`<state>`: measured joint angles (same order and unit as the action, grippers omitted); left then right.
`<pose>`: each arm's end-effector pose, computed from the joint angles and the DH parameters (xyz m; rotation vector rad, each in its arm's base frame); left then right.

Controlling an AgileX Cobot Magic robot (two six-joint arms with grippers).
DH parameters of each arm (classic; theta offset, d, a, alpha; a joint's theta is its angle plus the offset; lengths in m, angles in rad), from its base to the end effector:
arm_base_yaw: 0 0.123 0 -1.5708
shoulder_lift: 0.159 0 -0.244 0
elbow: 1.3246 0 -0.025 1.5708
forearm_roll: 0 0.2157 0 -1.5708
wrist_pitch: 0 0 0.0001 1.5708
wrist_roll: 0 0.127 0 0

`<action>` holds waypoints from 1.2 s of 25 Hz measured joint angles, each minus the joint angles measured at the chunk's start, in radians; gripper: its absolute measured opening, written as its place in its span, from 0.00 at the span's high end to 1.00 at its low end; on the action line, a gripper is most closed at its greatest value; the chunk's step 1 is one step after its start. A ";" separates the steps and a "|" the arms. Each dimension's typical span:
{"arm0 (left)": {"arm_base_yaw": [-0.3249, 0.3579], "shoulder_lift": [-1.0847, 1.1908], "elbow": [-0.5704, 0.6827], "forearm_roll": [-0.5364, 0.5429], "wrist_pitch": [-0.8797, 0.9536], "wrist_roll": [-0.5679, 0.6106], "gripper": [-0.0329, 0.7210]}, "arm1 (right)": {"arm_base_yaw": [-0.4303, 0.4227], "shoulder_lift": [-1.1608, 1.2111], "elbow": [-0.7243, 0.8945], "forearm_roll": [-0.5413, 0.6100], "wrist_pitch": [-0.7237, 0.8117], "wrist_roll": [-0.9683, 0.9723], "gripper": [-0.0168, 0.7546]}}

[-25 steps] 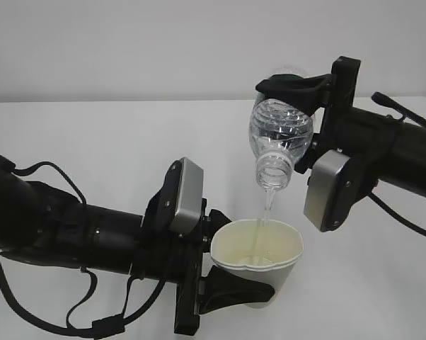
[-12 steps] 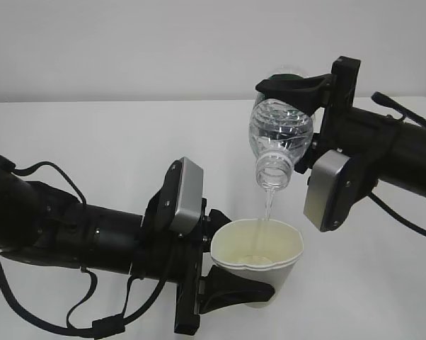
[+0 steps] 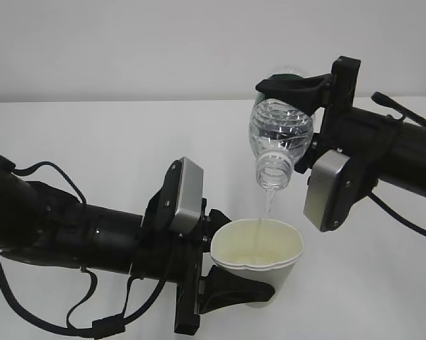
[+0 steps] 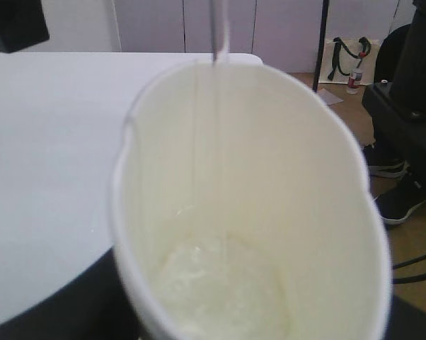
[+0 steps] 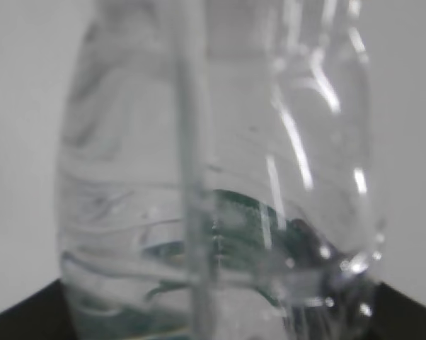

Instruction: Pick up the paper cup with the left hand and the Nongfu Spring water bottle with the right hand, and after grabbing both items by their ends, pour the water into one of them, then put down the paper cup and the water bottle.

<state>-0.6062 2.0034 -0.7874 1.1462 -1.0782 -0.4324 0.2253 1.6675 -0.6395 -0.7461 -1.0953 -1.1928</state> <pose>0.2035 -0.2651 0.1066 1.4196 1.4096 -1.0899 0.2853 0.1440 0.2013 -1.4983 0.5167 -0.5749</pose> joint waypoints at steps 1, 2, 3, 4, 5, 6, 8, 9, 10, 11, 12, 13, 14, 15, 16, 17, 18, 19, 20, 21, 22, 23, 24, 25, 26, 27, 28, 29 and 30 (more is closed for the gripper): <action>0.000 0.000 0.000 0.000 0.000 0.000 0.40 | 0.000 0.000 0.000 0.000 0.000 0.000 0.38; 0.000 0.000 0.000 0.000 0.000 -0.002 0.40 | 0.000 0.000 0.000 0.000 0.000 0.000 0.38; 0.000 0.000 0.000 0.000 0.000 -0.002 0.40 | 0.000 0.000 0.000 0.000 0.000 0.000 0.38; 0.000 0.000 0.000 0.000 0.000 -0.002 0.40 | 0.000 0.000 0.000 0.000 0.000 0.000 0.38; 0.000 0.000 0.000 0.000 0.000 -0.002 0.40 | 0.000 0.000 0.000 0.000 0.000 0.000 0.38; 0.000 0.000 0.000 0.000 0.000 -0.002 0.40 | 0.000 0.000 0.000 0.000 0.000 0.000 0.38; 0.000 0.000 0.000 0.000 0.000 -0.002 0.40 | 0.000 0.000 0.000 0.000 0.000 0.000 0.38; 0.000 0.000 0.000 0.000 0.000 -0.002 0.40 | 0.000 0.000 0.000 0.000 0.000 0.000 0.38; 0.000 0.000 0.000 0.000 0.000 -0.002 0.40 | 0.000 0.000 0.000 0.000 0.000 0.000 0.38; 0.000 0.000 0.000 0.000 0.000 -0.002 0.40 | 0.000 0.000 0.000 0.000 0.000 0.000 0.38; 0.000 0.000 0.000 0.000 0.000 -0.002 0.40 | 0.000 0.000 0.000 0.000 0.000 0.000 0.38; 0.000 0.000 0.000 0.000 0.000 -0.002 0.40 | 0.000 0.000 0.000 0.000 0.000 0.000 0.38; 0.000 0.000 0.000 0.000 0.000 -0.002 0.40 | 0.000 0.000 0.000 0.000 0.000 0.000 0.38; 0.000 0.000 0.000 0.000 0.000 -0.002 0.40 | 0.000 0.000 0.000 0.000 0.000 0.000 0.38; 0.000 0.000 0.000 0.000 0.000 -0.002 0.40 | 0.000 0.000 0.000 0.000 0.000 0.000 0.38; 0.000 0.000 0.000 0.000 0.000 -0.002 0.40 | 0.000 0.000 0.000 0.000 0.000 0.000 0.38; 0.000 0.000 0.000 0.000 0.000 -0.002 0.40 | 0.000 0.000 0.000 0.000 0.000 0.000 0.38; 0.000 0.000 0.000 0.000 0.000 -0.002 0.40 | 0.000 0.000 0.000 0.000 0.000 0.000 0.38; 0.000 0.000 0.000 0.000 0.000 -0.002 0.40 | 0.000 0.000 0.000 0.000 0.000 0.000 0.38; 0.000 0.000 0.000 0.000 0.000 -0.002 0.40 | 0.000 0.000 0.000 0.000 0.000 0.000 0.38; 0.000 0.000 0.000 0.000 0.000 -0.002 0.40 | 0.000 0.000 0.000 0.000 0.000 0.000 0.38; 0.000 0.000 0.000 0.000 0.000 -0.002 0.40 | 0.000 0.000 0.000 0.000 0.000 0.000 0.38; 0.000 0.000 0.000 0.000 0.000 -0.002 0.40 | 0.000 0.000 0.000 0.000 0.000 0.000 0.38; 0.000 0.000 0.000 0.000 0.000 -0.002 0.40 | 0.000 0.000 0.000 0.000 0.000 0.000 0.38; 0.000 0.000 0.000 0.000 0.000 -0.002 0.40 | 0.000 0.000 0.000 0.000 0.000 0.000 0.38; 0.000 0.000 0.000 0.000 0.000 -0.002 0.40 | 0.000 0.000 0.000 0.000 0.000 0.000 0.38; 0.000 0.000 0.000 0.000 0.000 -0.002 0.40 | 0.000 0.000 0.000 0.000 0.000 0.000 0.38; 0.000 0.000 0.000 0.000 0.000 -0.002 0.40 | 0.000 0.000 0.000 0.000 0.000 0.000 0.38; 0.000 0.000 0.000 0.000 0.000 -0.002 0.40 | 0.000 0.000 0.000 0.000 0.000 0.000 0.38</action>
<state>-0.6062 2.0034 -0.7874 1.1462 -1.0782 -0.4347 0.2253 1.6675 -0.6395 -0.7461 -1.0953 -1.1928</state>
